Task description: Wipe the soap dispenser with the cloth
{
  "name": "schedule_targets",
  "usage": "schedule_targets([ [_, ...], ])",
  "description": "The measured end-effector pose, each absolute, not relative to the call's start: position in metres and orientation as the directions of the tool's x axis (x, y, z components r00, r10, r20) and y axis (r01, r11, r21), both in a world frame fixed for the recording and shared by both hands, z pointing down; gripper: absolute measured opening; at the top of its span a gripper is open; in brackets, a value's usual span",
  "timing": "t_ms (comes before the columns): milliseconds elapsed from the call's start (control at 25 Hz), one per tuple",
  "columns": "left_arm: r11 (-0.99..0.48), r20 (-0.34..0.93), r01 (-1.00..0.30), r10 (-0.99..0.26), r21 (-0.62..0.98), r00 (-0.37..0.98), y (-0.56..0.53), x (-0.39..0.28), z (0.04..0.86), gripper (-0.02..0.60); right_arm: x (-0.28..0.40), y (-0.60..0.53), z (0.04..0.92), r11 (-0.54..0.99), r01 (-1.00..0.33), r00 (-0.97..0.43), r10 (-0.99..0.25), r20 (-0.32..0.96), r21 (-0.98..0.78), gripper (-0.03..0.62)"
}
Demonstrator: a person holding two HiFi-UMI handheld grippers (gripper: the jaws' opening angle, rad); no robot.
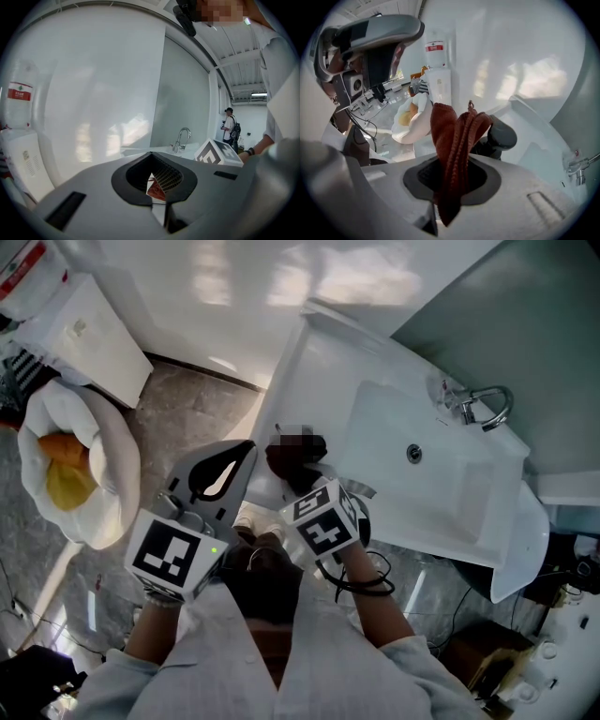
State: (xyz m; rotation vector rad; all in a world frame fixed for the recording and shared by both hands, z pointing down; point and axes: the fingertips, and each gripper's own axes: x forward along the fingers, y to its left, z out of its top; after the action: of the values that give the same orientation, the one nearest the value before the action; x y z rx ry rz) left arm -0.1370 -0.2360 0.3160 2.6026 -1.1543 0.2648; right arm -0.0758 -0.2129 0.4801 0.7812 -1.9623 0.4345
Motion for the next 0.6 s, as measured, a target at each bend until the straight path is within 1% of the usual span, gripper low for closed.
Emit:
schedule_targets([
  [160,-0.638,0.285,-0.749,-0.695,0.181,0.661,-0.235,-0.138,0.317,0.005,-0.067,-0.206,0.502,0.755,-0.655,-0.305,-0.3,0.904,0.03,0.083],
  [320,-0.639,0.286,-0.748,-0.693,0.18,0.662,-0.236,-0.136,0.319,0.005,-0.059,-0.193,0.523,0.746,-0.666,-0.295,-0.239,0.925,-0.019,0.083],
  [600,-0.651,0.284,-0.737,-0.683,0.182,0.673,-0.236,-0.128,0.319,0.005,-0.037,-0.183,0.532,0.688,-0.724,-0.285,-0.224,0.932,-0.056,0.083],
])
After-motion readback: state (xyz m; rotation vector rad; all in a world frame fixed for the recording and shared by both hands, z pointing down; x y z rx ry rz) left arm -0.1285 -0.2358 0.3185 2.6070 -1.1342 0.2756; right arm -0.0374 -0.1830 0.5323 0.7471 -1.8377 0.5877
